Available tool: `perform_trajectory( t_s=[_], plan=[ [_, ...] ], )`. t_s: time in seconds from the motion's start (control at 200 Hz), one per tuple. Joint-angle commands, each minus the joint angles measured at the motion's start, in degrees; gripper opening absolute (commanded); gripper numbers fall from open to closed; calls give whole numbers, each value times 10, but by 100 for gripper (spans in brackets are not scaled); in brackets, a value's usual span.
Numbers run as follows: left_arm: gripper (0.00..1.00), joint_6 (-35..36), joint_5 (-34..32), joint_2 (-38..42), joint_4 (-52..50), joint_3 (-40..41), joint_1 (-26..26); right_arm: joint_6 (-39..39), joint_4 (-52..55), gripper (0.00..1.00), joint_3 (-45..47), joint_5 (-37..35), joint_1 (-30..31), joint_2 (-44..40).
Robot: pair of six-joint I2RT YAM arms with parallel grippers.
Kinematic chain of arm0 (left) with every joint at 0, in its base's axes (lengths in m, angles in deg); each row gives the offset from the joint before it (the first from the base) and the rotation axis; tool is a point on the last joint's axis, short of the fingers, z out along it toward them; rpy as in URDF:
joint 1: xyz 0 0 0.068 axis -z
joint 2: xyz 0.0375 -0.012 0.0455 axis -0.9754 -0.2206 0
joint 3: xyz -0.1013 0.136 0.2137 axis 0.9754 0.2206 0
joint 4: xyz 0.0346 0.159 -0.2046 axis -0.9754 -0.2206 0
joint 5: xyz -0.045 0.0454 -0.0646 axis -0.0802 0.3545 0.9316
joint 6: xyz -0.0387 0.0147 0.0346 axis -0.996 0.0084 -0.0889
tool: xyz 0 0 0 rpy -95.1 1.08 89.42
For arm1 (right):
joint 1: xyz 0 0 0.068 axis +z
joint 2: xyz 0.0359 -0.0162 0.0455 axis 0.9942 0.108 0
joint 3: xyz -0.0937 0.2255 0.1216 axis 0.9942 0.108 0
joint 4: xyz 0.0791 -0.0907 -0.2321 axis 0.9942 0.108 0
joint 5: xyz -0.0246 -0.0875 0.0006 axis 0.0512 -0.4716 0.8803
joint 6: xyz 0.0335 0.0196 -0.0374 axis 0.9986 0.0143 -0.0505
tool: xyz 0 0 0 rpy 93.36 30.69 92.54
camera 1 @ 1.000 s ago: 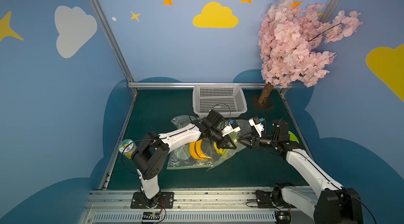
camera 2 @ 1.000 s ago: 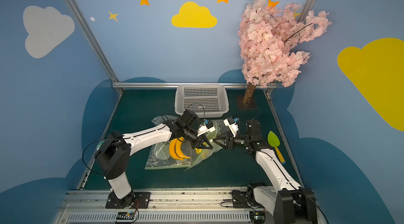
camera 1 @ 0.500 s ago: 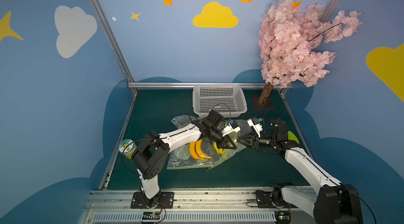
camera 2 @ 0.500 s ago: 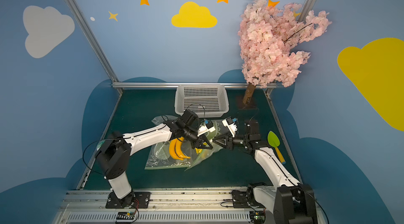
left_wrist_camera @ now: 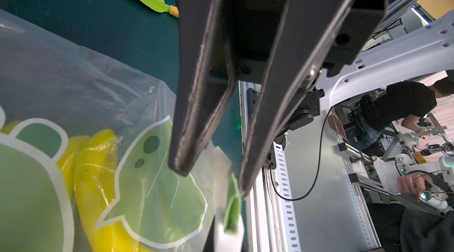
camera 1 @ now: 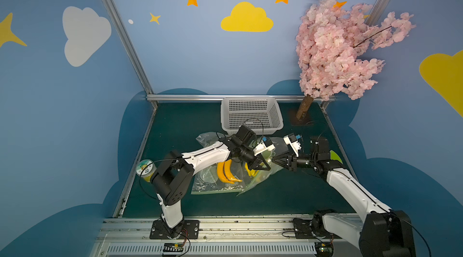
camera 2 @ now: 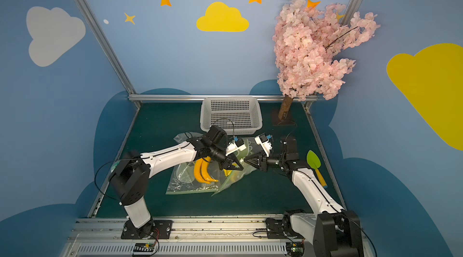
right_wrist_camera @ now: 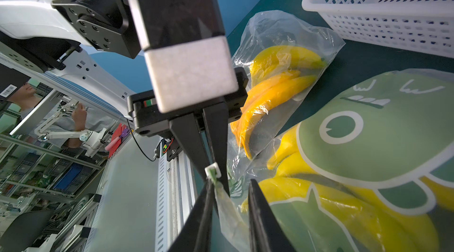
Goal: Open the zip-top bag and take out the banana
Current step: Unzip the zipper on the zipper food storage bag.
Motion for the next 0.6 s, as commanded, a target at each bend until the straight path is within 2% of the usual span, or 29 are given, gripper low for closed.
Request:
perform_trajectory(
  t_s=[0.0, 0.215, 0.43, 0.596],
  plan=[
    [7, -2, 4, -2, 3, -5, -4, -9, 14, 25, -18, 6, 3, 6],
    [7, -2, 2, -3, 3, -7, -5, -12, 20, 16, -20, 3, 3, 6],
    [7, -8, -7, 0, 4, -8, -5, -8, 22, 0, -24, 6, 3, 11],
    [15, -17, -13, 2, 8, -11, -5, -2, 16, 0, -24, 7, 5, 11]
  ],
)
